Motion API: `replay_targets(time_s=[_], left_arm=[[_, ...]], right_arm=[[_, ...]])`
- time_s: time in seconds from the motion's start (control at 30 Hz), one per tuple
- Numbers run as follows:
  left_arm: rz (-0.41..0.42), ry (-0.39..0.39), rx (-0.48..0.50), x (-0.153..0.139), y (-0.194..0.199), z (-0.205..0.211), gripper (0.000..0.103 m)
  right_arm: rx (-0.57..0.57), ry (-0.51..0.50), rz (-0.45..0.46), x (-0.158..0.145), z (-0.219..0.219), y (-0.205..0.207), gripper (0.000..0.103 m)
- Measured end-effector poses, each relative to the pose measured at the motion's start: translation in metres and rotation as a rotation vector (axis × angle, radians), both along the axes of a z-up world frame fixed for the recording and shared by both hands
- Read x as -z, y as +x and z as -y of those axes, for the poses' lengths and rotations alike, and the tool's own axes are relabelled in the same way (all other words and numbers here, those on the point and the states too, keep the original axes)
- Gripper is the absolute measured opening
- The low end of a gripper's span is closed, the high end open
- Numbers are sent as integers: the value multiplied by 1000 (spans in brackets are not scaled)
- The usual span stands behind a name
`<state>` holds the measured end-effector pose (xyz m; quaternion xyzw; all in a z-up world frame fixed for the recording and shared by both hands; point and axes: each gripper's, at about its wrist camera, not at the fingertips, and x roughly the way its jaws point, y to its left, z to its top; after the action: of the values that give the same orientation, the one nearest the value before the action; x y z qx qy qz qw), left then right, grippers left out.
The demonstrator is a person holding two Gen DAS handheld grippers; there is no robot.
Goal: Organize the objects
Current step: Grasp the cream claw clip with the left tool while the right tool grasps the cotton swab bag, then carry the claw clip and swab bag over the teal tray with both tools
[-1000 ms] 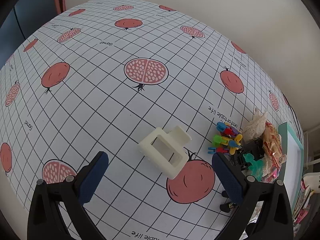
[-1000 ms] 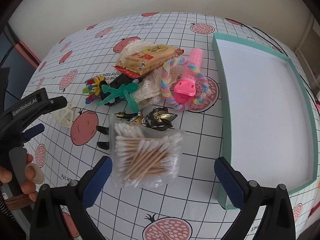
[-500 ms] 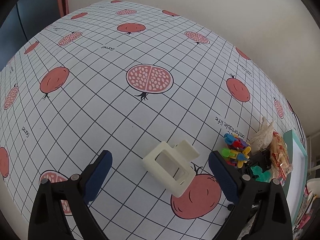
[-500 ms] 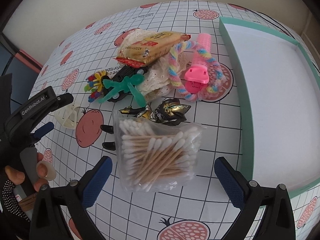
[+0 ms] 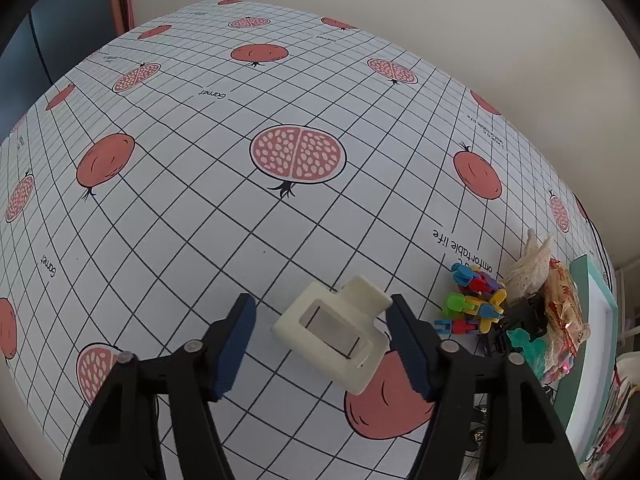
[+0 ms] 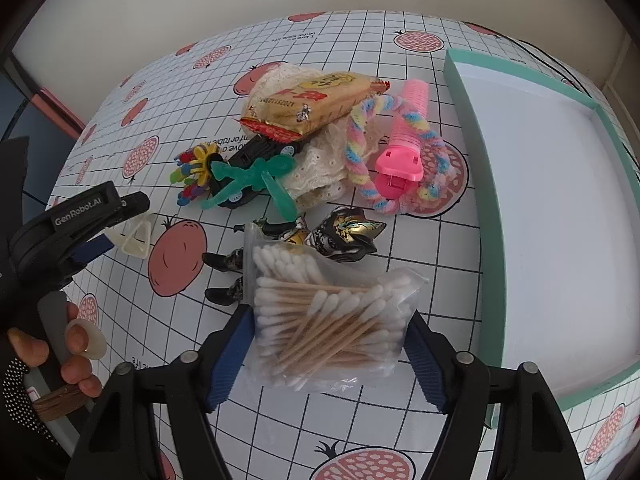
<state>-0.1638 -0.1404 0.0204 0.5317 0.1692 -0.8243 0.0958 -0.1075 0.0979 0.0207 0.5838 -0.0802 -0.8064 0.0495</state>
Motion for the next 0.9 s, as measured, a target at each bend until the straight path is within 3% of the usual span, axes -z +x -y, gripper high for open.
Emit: replay_targets(time_s=[0.53,0.9], left_arm=[[3,-4,13,-2,2,-1,57],[-88,0,22,-38,13,-9,57]], right_arm=[[-6,-3,-7,-4,-4,2,73],[28,-46,-58,-30,-19,7,73]])
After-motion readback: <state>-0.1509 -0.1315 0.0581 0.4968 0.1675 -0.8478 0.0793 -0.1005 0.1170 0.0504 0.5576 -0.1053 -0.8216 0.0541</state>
